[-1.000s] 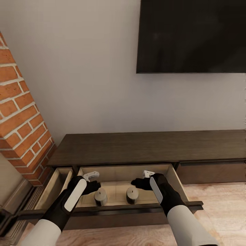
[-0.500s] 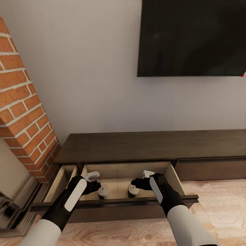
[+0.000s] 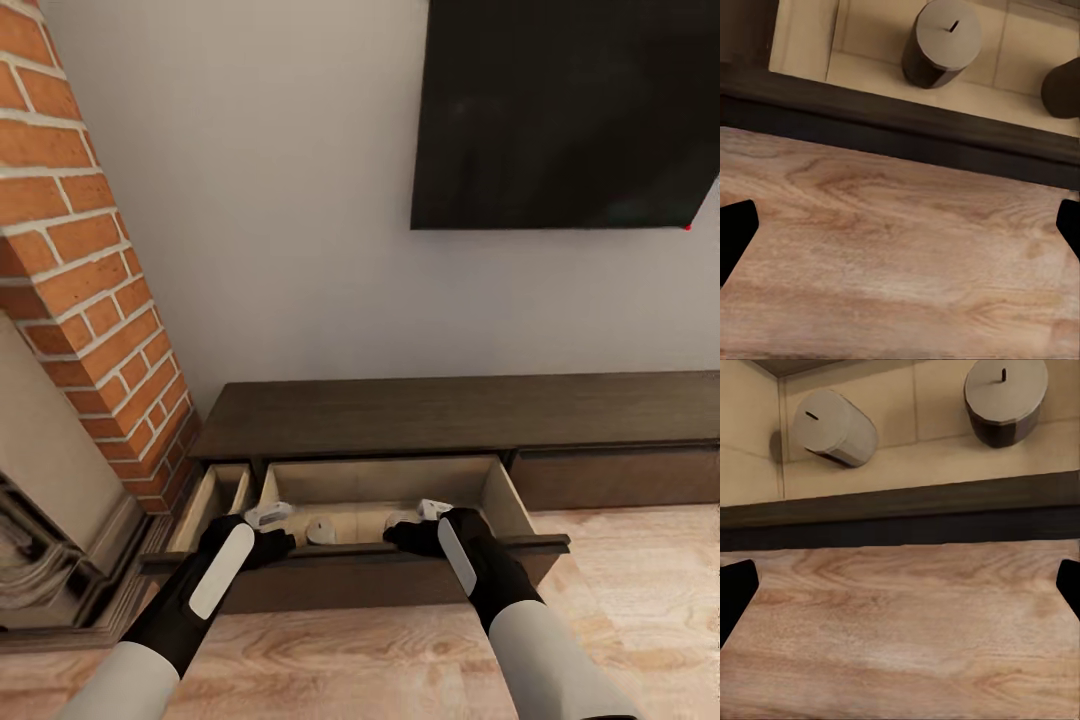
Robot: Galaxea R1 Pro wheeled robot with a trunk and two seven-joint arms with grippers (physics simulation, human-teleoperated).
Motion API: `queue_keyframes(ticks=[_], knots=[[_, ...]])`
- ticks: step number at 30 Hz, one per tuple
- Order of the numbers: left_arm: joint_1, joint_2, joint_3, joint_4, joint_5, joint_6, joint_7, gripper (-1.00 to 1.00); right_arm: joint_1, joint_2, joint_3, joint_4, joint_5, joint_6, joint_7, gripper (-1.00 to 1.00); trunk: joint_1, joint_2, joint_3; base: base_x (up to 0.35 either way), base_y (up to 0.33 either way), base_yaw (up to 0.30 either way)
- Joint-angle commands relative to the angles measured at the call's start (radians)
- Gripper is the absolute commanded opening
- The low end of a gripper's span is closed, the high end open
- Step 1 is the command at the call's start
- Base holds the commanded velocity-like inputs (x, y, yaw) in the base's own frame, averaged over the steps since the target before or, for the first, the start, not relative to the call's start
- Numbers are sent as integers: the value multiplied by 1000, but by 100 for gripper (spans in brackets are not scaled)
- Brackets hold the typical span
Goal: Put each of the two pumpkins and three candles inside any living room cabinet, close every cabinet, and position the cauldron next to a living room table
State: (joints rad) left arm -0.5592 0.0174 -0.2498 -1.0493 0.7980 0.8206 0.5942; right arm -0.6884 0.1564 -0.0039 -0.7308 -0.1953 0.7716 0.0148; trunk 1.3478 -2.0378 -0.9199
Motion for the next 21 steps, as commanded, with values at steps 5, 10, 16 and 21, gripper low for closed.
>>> queue_keyframes(ticks=[5, 10, 16, 21], knots=[[-1, 1, -3, -1, 10, 0, 10, 100, 0, 0, -1, -1, 0, 4, 3, 100, -20, 35, 15, -308, 130, 0], [-1, 2, -3, -1, 10, 0, 10, 100, 0, 0, 0, -1, 0, 2, 4, 100, -39, 70, 31, -308, 130, 0], [-1, 2, -3, 0, 10, 0, 11, 100, 0, 0, 1, -1, 0, 2, 4, 100, -62, 112, 49, -308, 130, 0], [-1, 3, -4, 0, 10, 0, 11, 100, 0, 0, 1, -1, 0, 4, 2, 100, -81, 147, 65, -307, 130, 6]])
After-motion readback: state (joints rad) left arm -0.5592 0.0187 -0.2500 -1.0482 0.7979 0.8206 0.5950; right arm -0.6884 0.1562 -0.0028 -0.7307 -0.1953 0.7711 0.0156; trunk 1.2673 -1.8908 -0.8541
